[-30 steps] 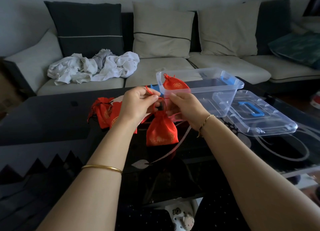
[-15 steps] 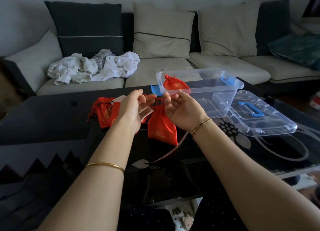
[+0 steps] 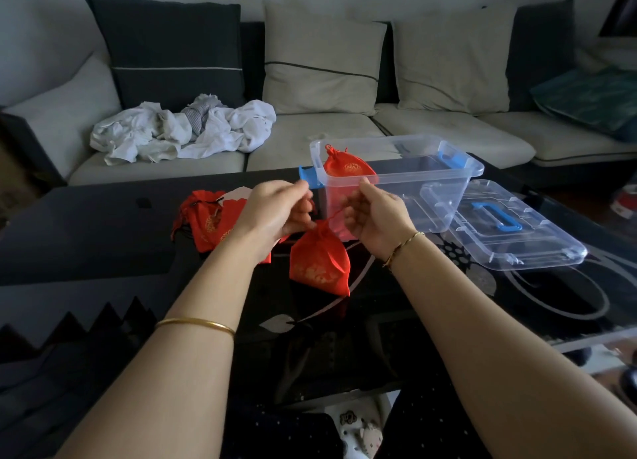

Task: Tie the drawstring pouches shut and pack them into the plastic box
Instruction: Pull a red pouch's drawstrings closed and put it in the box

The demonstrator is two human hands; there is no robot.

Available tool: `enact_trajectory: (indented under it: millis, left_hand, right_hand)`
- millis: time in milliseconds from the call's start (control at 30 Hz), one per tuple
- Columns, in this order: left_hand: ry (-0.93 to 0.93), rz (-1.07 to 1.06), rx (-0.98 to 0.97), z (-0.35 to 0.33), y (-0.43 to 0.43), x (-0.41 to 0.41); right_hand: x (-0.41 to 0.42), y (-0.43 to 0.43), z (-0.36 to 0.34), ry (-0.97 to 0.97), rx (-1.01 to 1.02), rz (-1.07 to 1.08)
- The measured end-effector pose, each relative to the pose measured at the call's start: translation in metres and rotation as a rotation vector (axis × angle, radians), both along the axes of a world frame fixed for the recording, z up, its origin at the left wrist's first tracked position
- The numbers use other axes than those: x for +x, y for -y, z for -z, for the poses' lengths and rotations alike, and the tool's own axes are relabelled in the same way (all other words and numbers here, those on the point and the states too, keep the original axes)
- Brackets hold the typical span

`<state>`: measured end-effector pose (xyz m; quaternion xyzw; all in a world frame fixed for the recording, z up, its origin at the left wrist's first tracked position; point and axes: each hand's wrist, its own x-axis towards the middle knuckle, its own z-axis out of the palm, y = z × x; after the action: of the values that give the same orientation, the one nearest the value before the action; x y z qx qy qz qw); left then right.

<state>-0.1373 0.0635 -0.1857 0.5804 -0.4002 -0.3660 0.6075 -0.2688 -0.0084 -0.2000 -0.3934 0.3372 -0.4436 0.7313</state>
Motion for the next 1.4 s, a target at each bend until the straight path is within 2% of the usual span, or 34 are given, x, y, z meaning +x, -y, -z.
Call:
enact_trajectory:
  millis: [100, 200, 367, 567, 667, 967, 1400]
  left_hand:
    - [0.301, 0.11, 0.056, -0.001, -0.002, 0.002]
    - [0.388, 0.124, 0.062, 0.0, 0.0, -0.001]
    - [0.395, 0.123, 0.058, 0.002, 0.002, -0.002]
    - [0.32, 0.102, 0.024, 0.003, 0.004, -0.003]
    - [0.312, 0.073, 0.01, 0.004, 0.005, -0.003]
    - [0.299, -0.046, 0.022, 0.004, 0.008, -0.007]
    - [0.223, -0.152, 0.043, -0.002, 0.007, -0.015]
  right_hand:
    - [0.004, -0.003, -0.007, -0.102, -0.241, -0.027]
    - [0.01, -0.006, -0.01, -0.236, -0.433, -0.016]
    - [0.011, -0.007, -0.01, -0.321, -0.582, 0.002]
    - [0.006, -0.007, -0.012, -0.314, -0.47, -0.123]
    - [0.005, -0.008, -0.012, -0.373, -0.497, -0.144]
    - [-0.005, -0.006, -0.003, -0.695, -0.876, -0.083]
    - [-0.003, -0.008, -0.003, -0.86, -1.205, 0.044]
